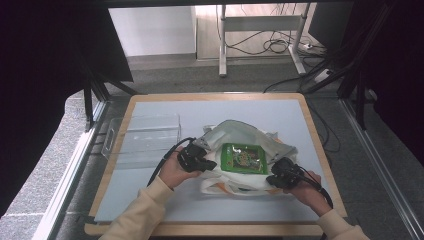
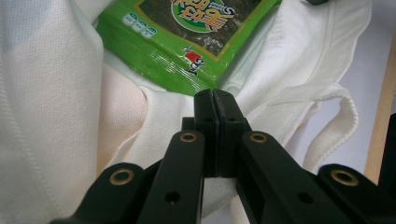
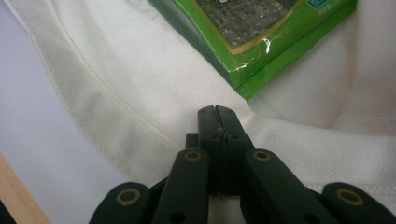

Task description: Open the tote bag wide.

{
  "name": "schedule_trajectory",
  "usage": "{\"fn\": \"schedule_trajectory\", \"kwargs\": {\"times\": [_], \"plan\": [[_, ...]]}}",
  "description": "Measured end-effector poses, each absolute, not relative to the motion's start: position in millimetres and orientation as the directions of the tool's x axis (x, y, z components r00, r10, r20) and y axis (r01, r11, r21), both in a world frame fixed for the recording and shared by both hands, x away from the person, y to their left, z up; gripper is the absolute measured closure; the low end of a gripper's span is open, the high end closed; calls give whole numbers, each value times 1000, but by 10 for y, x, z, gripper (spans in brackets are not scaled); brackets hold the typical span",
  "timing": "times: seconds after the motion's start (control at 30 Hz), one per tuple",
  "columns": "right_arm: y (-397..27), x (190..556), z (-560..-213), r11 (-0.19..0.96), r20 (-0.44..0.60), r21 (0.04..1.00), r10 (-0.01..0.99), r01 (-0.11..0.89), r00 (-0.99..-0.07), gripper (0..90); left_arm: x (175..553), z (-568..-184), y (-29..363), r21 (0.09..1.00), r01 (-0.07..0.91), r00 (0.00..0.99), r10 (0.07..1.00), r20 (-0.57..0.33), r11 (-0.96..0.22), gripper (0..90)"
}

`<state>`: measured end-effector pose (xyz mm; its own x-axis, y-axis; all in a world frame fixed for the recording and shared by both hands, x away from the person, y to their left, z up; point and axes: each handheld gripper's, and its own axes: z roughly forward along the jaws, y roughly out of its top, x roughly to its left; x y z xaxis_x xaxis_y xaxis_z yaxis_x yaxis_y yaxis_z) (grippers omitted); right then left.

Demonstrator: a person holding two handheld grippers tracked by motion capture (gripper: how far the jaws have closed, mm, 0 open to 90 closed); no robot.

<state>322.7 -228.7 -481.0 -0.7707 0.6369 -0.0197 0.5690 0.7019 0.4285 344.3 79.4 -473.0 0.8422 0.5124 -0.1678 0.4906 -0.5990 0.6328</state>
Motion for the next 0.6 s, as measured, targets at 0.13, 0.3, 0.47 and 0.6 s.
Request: {"fn": "schedule_trajectory", "kwargs": {"times": [0.13,0.3,0.47,0.6], "plan": [[-2280,3242,-4775,700,-28,438,638,565,-769,893,3443,-4729,805,632,494,839,517,-168,-597,897],[-2241,3389,-4609,658,-54,512,666,552,-744,893,3457,-4739,812,627,498,837,520,-169,-599,897],[-2074,3632,-4485,634,-98,559,691,534,-717,893,3458,-4741,812,627,497,838,518,-170,-599,897],[-1961,3783,-4480,639,-146,559,703,529,-696,893,3458,-4737,824,630,495,839,517,-168,-599,896]]}}
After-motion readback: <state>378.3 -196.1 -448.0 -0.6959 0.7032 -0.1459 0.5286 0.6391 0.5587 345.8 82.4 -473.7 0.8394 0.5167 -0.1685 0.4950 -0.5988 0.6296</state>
